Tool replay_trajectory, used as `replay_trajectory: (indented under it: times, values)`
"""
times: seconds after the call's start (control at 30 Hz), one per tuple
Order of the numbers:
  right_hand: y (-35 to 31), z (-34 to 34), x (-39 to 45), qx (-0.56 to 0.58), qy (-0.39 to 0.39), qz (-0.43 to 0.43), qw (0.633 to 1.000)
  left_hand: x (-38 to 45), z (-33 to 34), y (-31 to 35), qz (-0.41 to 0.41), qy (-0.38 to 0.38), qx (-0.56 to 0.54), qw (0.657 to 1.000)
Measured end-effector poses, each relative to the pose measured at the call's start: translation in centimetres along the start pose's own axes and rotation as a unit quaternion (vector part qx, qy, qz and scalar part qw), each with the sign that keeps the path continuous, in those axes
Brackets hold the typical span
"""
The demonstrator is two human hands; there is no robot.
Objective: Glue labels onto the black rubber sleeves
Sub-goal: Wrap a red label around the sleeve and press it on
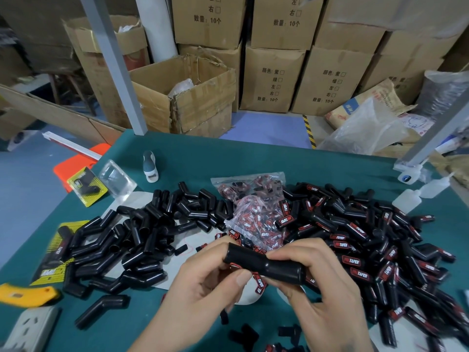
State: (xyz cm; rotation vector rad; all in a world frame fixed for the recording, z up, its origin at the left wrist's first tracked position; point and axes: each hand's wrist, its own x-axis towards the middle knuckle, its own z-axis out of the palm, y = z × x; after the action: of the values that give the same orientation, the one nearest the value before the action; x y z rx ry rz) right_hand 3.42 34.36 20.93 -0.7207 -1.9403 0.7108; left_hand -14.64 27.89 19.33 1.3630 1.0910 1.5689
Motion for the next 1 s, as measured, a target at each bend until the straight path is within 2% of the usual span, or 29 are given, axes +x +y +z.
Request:
replay_trajectory:
  times: [0.27,0.43,0.5,0.6,0.63,0.8,1.0]
  values:
    - [0.9,-1.7,-1.2,0.002,-0.049,0.081,0.995,0.3,-0.4,-0.7,0.001,0.025,0.054,0.998]
    - [3.0,-6.3,-6.1,-0.17,0.03,0.082,0.982,0.7,-0.3,-1.6,-0.016,0.054,0.066,0.996]
    - [5.2,-6.7,-9.3,-0.19,0.054,0.149,0.969,0.7,-0.2,-1.9,-0.03,0.057,0.054,0.996]
    - [8.1,-5.1,-12.8,-0.105,0.05,0.285,0.951,0.7,0.0,-2.1,-0.044,0.063,0.039,0.996]
    - [8.8,-4.2,-13.6,-0.093,0.041,0.306,0.947,0.7,0.1,-2.3,-0.048,0.067,0.036,0.996]
    - [10.6,-0.2,-12.8,-0.095,-0.015,0.317,0.944,0.7,0.4,-2.7,-0.048,0.056,0.014,0.997]
    - [11.4,2.1,-9.6,-0.101,-0.057,0.384,0.916,0.8,0.2,-2.5,-0.055,0.042,-0.007,0.998]
